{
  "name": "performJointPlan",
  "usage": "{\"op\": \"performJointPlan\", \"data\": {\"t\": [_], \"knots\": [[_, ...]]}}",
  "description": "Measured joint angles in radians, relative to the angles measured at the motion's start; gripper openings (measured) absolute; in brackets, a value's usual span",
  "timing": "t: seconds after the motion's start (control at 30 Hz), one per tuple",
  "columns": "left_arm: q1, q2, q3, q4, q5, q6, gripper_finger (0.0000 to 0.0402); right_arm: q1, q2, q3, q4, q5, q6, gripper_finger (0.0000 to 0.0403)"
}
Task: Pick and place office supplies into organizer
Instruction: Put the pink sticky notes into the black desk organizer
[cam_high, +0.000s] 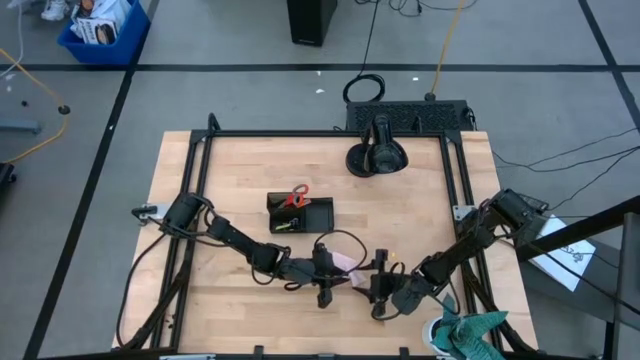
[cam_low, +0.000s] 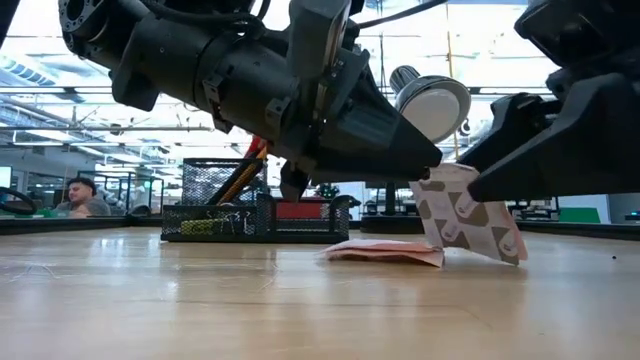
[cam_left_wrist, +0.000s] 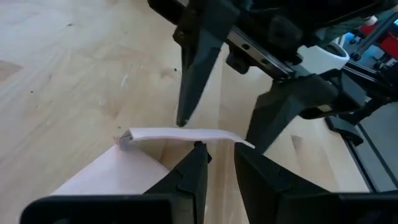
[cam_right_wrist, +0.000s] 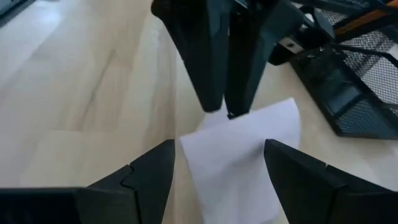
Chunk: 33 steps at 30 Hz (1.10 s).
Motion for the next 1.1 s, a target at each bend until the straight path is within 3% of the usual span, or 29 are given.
{"op": "performJointPlan", "data": {"t": [0.13, 0.23, 0.6, 0.77, 0.93, 1.1], "knots": [[0.000, 0.000, 0.000, 0.000, -0.001, 0.017, 0.0085, -0.008, 0.002, 0.012, -0.018, 0.001, -0.005, 0.0234], [0.001, 0.000, 0.000, -0.003, -0.001, 0.020, 0.0085, -0.009, 0.002, 0.012, -0.025, 0.002, 0.018, 0.0207], [0.009, 0.000, 0.000, -0.008, -0.002, 0.023, 0.0085, -0.009, 0.002, 0.011, -0.103, 0.016, 0.033, 0.0011], [0.001, 0.000, 0.000, -0.008, 0.013, 0.044, 0.0085, -0.002, 0.001, 0.011, -0.096, 0.023, -0.016, 0.0007], [-0.043, -0.008, 0.000, -0.019, 0.159, 0.130, 0.0085, 0.002, -0.015, 0.019, -0.098, 0.060, -0.124, 0.0003], [-0.126, -0.019, 0.001, -0.032, 0.183, 0.196, 0.0085, 0.006, -0.059, 0.053, -0.101, 0.130, -0.317, 0.0002]]}}
